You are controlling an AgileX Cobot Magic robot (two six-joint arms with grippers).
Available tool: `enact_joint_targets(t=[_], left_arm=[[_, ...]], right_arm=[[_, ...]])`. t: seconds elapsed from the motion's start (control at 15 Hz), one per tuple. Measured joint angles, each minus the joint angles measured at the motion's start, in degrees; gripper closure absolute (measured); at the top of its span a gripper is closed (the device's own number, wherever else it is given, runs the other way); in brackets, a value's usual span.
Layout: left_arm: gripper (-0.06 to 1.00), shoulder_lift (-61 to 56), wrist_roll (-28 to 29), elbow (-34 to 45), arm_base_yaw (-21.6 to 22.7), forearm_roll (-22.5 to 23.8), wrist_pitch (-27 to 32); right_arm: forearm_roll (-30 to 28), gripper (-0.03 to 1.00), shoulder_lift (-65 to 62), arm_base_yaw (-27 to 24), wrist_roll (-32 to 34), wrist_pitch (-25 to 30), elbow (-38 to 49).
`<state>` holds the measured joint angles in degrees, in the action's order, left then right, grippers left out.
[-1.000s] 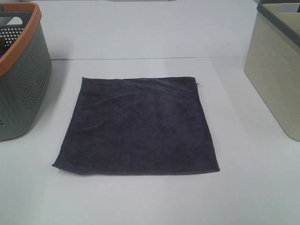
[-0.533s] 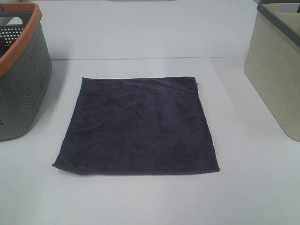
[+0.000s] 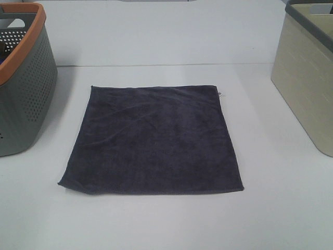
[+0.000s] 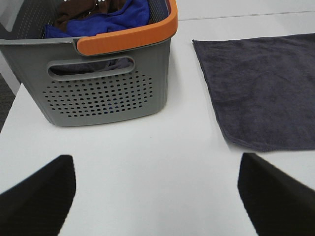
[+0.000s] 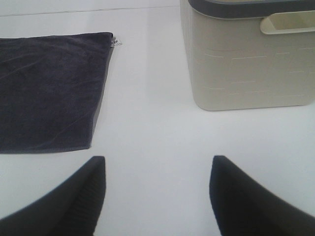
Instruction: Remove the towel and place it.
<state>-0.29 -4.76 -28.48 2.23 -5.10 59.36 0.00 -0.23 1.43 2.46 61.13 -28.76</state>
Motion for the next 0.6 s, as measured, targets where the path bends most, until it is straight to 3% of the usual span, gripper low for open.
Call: enact_joint_targets(t=[0.6], left_arm=[[0.10,0.0,0.0,0.0,0.0,-0.1,0.0]], right_arm=[[0.0,0.35,0.0,0.0,0.0,0.0,0.0]])
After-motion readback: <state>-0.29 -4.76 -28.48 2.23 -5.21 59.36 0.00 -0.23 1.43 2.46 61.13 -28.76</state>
